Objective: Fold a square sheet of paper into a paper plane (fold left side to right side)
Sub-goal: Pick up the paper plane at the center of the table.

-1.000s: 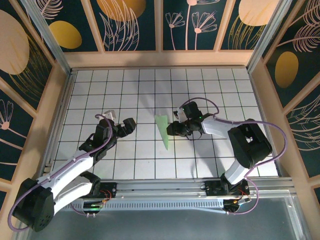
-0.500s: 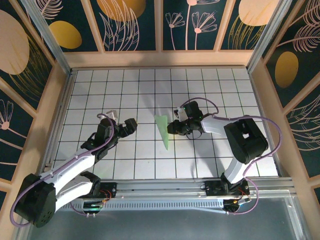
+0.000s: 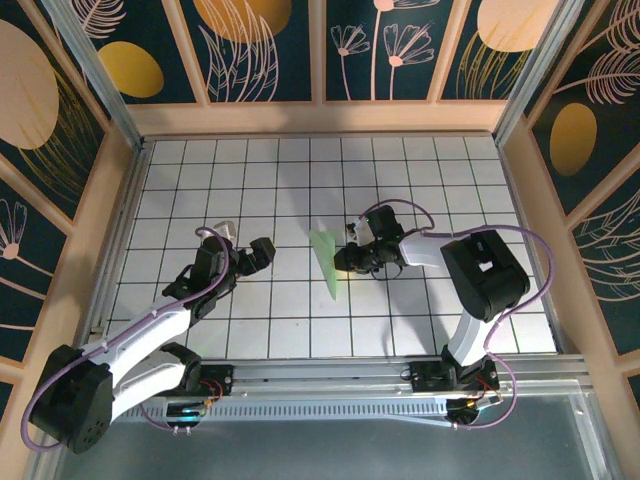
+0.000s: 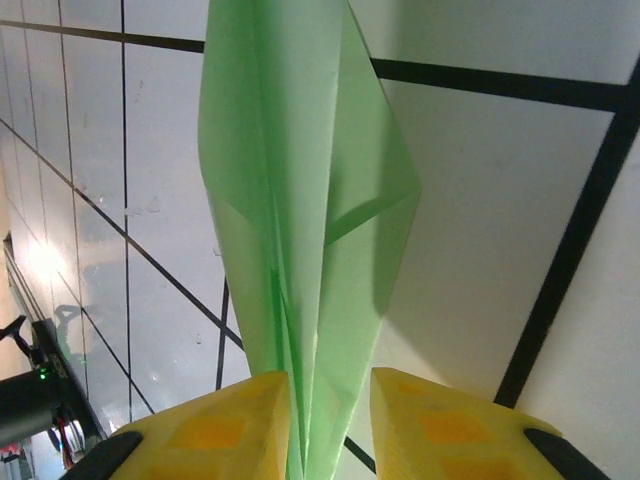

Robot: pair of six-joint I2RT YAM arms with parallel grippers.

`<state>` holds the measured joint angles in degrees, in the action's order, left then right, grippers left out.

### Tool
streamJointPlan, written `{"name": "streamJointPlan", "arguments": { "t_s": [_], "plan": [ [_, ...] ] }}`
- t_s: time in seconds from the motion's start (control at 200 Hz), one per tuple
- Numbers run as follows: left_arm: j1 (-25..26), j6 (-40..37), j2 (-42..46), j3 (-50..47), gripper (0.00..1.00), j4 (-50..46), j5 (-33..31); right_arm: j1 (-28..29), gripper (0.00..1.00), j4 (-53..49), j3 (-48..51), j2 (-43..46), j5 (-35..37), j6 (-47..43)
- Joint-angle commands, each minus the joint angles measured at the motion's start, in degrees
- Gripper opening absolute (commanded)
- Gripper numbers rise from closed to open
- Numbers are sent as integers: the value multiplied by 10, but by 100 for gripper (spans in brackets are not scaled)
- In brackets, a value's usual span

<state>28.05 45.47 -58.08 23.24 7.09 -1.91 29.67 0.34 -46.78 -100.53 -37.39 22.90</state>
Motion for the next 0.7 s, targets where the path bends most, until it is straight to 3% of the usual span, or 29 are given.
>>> {"name": "streamJointPlan", "arguments": {
  "t_s": [0.0, 0.5, 0.696],
  "plan": [
    [-3, 3, -2, 11, 99, 13, 6, -1, 26, 20, 7, -11, -21, 9],
    [-3, 2, 3, 6, 99, 9, 2, 27, 14, 25, -15, -23, -9, 24],
    [-3, 0, 8, 5, 99, 5, -4, 39, 6, -45, -45, 17, 55, 16]
  ]
}}
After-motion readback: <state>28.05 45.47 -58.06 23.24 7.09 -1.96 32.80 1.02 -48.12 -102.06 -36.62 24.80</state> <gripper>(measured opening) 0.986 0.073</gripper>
